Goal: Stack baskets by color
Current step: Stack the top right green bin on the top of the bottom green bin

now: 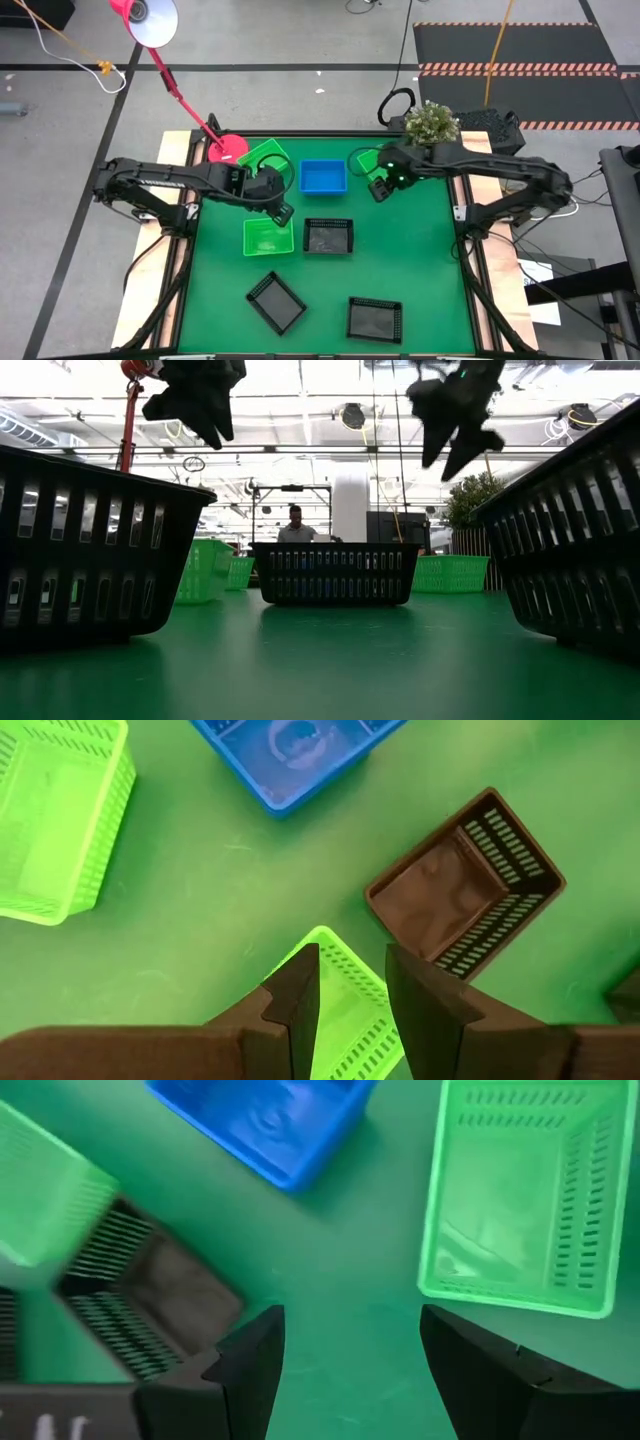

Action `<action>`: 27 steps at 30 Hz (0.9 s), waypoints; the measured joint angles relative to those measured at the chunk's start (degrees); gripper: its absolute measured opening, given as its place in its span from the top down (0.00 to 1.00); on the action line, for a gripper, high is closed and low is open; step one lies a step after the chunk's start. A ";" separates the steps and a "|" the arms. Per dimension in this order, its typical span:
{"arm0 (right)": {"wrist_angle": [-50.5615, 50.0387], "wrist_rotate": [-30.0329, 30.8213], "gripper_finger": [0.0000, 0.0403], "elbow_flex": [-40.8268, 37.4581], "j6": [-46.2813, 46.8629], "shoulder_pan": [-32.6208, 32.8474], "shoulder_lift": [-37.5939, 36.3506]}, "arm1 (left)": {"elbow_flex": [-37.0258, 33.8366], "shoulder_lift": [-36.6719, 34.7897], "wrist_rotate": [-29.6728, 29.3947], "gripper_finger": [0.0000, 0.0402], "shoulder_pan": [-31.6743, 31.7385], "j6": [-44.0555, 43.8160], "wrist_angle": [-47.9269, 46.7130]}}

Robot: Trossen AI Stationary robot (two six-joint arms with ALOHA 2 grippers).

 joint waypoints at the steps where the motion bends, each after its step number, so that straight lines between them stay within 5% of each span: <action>1: 0.09 -0.38 0.44 0.00 -1.12 -0.63 1.29 | 0.00 0.00 -0.06 0.71 0.00 -0.06 0.14; 16: 1.70 -4.38 0.44 0.00 -9.57 -12.02 14.69 | 0.00 0.00 0.03 0.71 -0.22 -3.35 0.22; 27: 4.12 -4.19 0.44 0.00 -15.17 -12.48 21.05 | 0.00 0.00 -0.20 0.71 -0.19 0.70 0.13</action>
